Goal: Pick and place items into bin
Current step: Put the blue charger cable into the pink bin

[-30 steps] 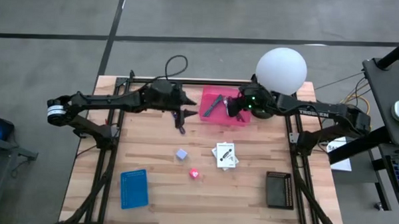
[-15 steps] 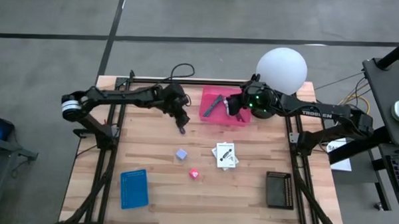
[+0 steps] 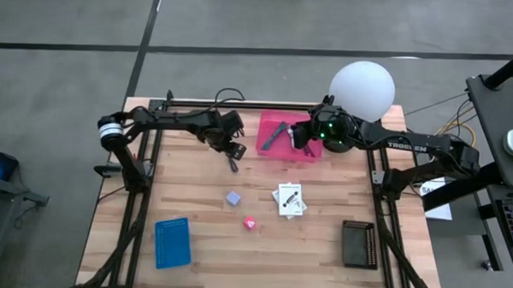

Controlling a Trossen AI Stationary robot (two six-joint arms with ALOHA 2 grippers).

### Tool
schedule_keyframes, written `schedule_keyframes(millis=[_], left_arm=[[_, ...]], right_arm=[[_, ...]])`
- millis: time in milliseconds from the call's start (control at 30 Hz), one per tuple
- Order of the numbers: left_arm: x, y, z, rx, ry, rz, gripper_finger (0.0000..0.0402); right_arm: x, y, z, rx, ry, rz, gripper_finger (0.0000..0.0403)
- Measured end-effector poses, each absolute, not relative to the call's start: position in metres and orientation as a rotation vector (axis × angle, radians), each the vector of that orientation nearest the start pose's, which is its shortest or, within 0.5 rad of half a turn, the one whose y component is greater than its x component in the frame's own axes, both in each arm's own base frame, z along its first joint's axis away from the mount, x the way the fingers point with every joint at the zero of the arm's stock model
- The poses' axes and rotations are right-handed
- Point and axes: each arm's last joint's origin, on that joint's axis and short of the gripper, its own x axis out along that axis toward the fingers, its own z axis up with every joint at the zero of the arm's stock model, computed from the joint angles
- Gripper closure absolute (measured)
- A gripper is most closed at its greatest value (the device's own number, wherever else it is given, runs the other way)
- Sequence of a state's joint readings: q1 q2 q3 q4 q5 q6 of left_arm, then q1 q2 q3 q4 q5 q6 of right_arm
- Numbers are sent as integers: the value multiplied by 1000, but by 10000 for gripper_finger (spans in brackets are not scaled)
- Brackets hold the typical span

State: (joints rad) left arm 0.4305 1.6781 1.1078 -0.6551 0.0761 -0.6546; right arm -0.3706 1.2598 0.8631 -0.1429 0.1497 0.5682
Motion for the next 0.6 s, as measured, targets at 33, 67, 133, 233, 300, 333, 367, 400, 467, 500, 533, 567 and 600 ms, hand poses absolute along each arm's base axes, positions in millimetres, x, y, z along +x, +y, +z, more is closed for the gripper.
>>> schedule_keyframes(millis=[33,67,133,233,300,333,367,400,467,500,533,567,600], left_arm=[[292,132,193,-897,1049,736,224],[291,133,193,-920,1032,775,224],[290,133,194,-956,999,855,224],[288,133,196,-1006,962,931,224],[289,133,197,-1045,935,951,224],[289,132,197,-1054,932,958,224],[289,132,196,-1056,929,961,224],[290,133,196,-1056,919,962,224],[290,133,196,-1044,906,981,224],[289,133,194,-1039,908,991,224],[288,133,193,-1037,912,996,224],[287,133,192,-1035,915,1000,224],[286,132,189,-1034,923,1006,224]], right_arm=[[251,-102,266,602,384,-649,296],[251,-102,266,602,384,-649,296],[251,-102,266,602,384,-649,295],[251,-102,266,602,384,-649,292],[251,-102,266,601,385,-649,291],[251,-102,266,601,385,-649,291],[251,-102,266,601,385,-649,292],[251,-102,266,600,385,-649,293],[251,-102,266,597,386,-648,296],[251,-102,266,597,386,-648,298],[251,-102,266,597,386,-648,299],[251,-102,266,596,386,-648,301],[251,-102,266,597,386,-648,302]])
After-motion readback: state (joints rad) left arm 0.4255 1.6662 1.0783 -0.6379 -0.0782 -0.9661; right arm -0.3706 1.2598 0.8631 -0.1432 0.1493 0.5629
